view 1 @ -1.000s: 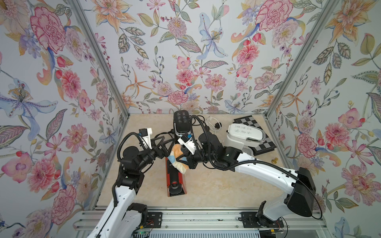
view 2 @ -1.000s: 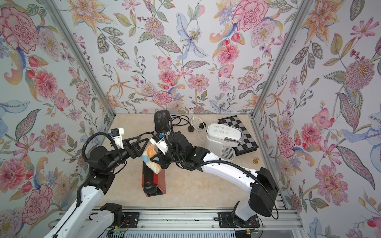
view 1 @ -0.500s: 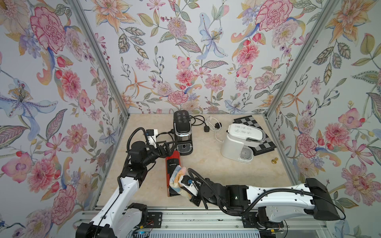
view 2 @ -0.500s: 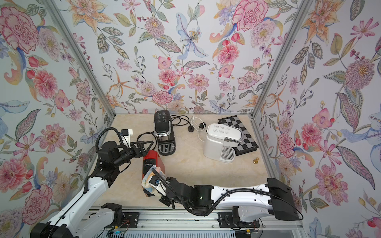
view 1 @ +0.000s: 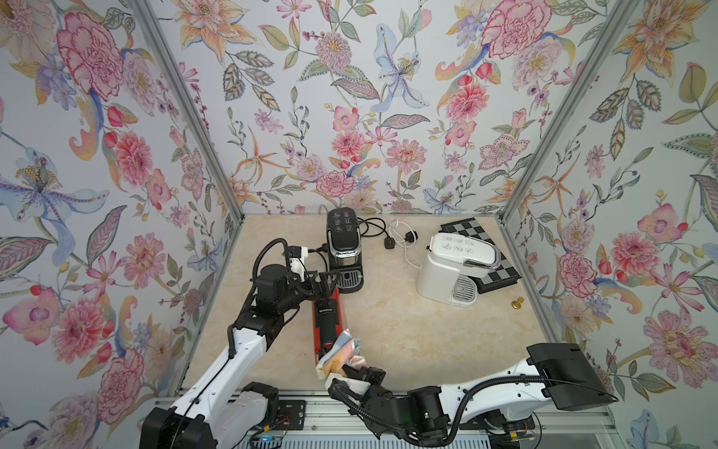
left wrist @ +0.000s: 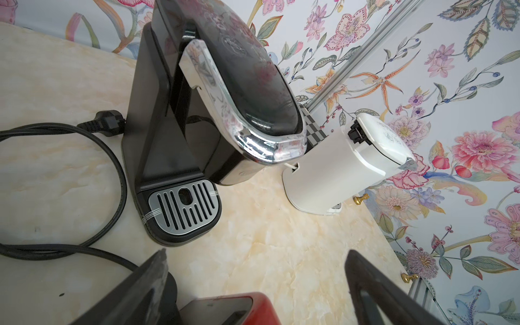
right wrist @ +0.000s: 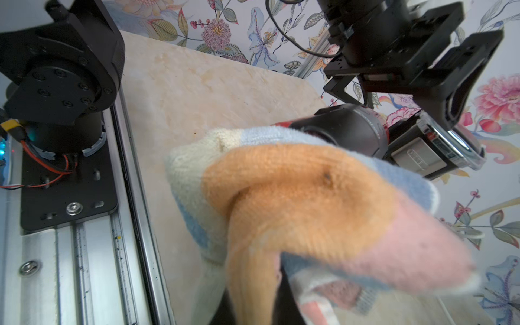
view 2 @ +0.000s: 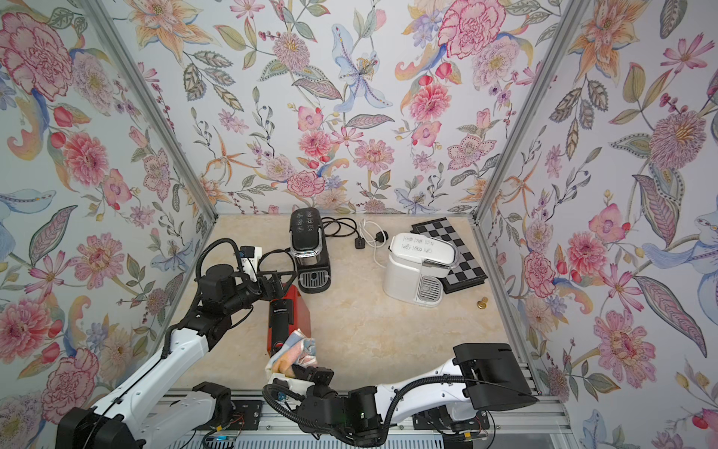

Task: Wipe the surface of a coffee machine
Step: Wipe the dirt from the surface of the coffee machine.

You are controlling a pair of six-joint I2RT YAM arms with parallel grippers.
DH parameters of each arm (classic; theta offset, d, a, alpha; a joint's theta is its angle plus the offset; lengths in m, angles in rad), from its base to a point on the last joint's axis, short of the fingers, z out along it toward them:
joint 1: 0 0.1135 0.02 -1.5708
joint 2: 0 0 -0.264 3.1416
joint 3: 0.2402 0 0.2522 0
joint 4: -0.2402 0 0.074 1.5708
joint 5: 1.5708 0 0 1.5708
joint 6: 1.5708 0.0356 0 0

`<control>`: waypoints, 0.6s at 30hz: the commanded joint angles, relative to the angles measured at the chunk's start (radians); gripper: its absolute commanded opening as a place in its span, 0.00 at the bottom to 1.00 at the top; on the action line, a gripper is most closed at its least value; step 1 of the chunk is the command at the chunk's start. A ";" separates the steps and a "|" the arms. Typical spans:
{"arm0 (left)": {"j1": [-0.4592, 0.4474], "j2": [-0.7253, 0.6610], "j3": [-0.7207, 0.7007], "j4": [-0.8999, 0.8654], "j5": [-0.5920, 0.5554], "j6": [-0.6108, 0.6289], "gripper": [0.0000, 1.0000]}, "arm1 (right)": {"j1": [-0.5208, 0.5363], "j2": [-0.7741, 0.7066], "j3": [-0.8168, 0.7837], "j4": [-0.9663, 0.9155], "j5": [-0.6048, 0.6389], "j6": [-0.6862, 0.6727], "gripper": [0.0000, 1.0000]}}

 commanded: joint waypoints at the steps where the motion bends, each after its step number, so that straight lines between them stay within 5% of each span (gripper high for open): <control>1: -0.022 0.013 0.024 -0.022 -0.045 0.041 0.99 | 0.006 0.037 0.022 0.033 0.010 -0.019 0.00; 8: -0.058 0.027 0.037 -0.060 -0.079 0.061 0.99 | 0.023 0.066 -0.070 0.141 -0.024 -0.039 0.00; 18: -0.067 0.035 0.049 -0.085 -0.080 0.071 0.99 | 0.044 0.316 -0.102 0.509 0.036 -0.328 0.00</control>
